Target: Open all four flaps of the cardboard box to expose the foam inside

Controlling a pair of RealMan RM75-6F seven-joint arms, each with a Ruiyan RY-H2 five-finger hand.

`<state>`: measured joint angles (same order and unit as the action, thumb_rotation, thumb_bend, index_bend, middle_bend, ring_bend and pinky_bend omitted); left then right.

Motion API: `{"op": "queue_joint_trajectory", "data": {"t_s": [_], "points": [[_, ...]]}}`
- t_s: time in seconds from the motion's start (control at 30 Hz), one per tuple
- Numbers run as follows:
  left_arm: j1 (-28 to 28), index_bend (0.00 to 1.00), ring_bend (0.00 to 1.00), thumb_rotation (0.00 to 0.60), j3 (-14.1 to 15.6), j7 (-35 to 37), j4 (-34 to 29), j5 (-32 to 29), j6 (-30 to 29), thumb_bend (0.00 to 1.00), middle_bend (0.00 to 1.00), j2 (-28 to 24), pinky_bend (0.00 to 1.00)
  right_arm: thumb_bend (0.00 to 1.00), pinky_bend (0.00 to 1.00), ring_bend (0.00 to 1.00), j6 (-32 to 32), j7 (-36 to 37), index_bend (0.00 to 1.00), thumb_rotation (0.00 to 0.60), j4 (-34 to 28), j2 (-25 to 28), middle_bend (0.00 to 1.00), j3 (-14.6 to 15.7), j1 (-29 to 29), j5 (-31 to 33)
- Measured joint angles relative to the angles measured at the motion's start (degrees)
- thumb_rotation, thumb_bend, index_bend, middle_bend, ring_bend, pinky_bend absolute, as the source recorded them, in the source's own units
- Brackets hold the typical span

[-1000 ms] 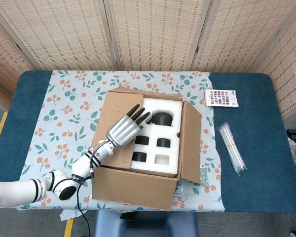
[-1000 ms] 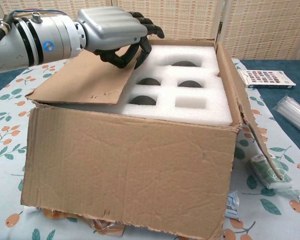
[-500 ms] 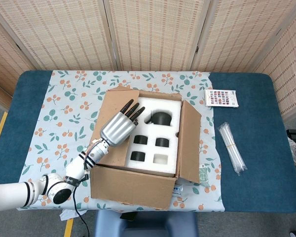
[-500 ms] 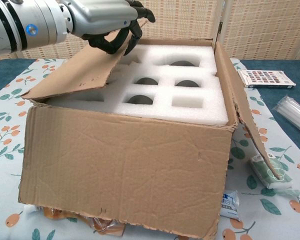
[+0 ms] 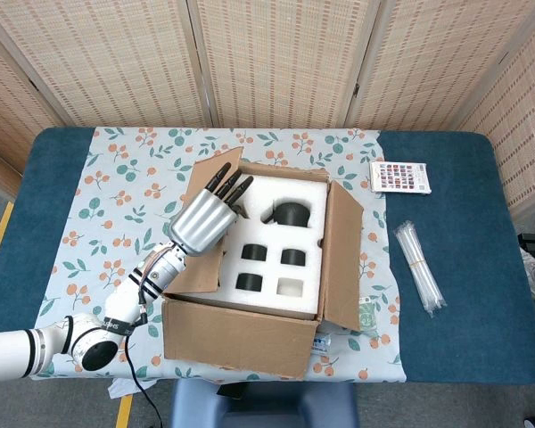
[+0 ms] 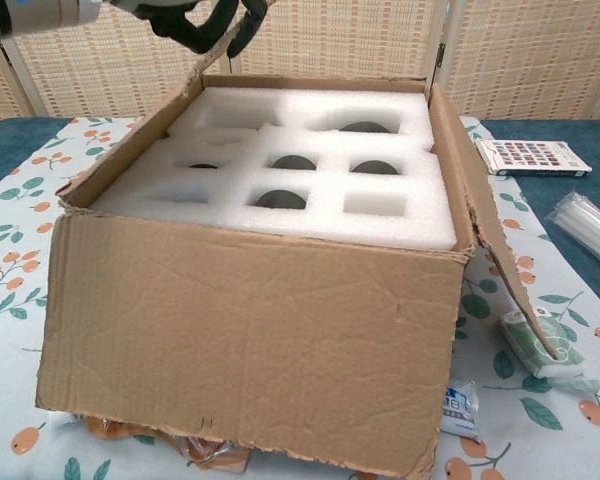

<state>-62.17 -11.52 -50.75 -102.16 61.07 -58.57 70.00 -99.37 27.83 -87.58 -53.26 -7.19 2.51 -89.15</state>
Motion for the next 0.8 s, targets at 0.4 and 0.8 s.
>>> {"op": "queue_joint_trajectory", "data": {"t_s": [0.4,0.8], "points": [[1.4,0.56,0.0,0.6,-0.8,-4.8,-5.8,-3.1,-4.8,1.0,0.09,-5.9,0.0,0.49,0.0,0.0,0.4,-1.7,0.26,0.385,-0.7,-0.3,0.0,0.1,-0.4,-0.4],[3.1,0.53,0.0,0.6,-0.4,-4.2,-3.8,-6.2,-6.3,1.0,0.09,-7.9,0.0,0.49,0.0,0.0,1.1,-1.6,0.26,0.386,-0.7,-0.2,0.0,0.3,-0.7,-0.4]]}}
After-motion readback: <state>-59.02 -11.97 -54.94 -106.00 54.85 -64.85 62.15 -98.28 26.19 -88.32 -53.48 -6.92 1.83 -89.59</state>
